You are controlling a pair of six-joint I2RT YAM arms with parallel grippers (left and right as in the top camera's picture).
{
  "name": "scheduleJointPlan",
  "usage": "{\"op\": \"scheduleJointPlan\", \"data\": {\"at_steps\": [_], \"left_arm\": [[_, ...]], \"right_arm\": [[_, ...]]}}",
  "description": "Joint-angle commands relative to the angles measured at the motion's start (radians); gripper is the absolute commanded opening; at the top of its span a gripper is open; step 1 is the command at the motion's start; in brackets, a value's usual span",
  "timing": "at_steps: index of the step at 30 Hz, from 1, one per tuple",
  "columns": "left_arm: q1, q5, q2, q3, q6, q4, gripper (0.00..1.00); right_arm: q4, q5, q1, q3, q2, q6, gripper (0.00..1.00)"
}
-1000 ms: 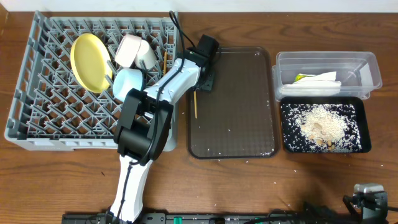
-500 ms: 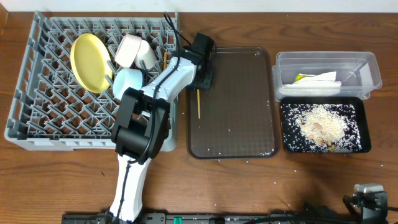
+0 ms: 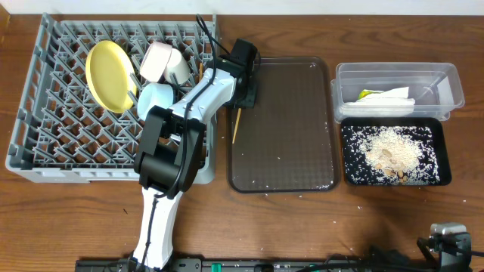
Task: Sort waste into correct bins and load items into the dishwasher
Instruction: 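Grasp the second wooden chopstick with the left gripper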
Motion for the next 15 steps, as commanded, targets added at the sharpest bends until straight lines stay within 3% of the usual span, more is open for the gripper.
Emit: {"op": "scheduleJointPlan", "data": {"at_steps": [1, 8, 15], "left_arm": [[0.002, 0.013, 0.039, -0.025, 0.006, -0.005, 0.08], [0.0, 0.013, 0.01, 0.008, 0.006, -0.011, 0.07], [0.0, 0.013, -0.128, 0.026, 0.006, 0.0, 0.08]], "right_arm": [[-0.002, 0.006, -0.013, 0.0, 0.0, 0.009, 0.99], [-0.002, 0.006, -0.013, 0.0, 0.0, 0.009, 0.99], [-0.002, 0.006, -0.013, 0.0, 0.0, 0.009, 0.99]]}}
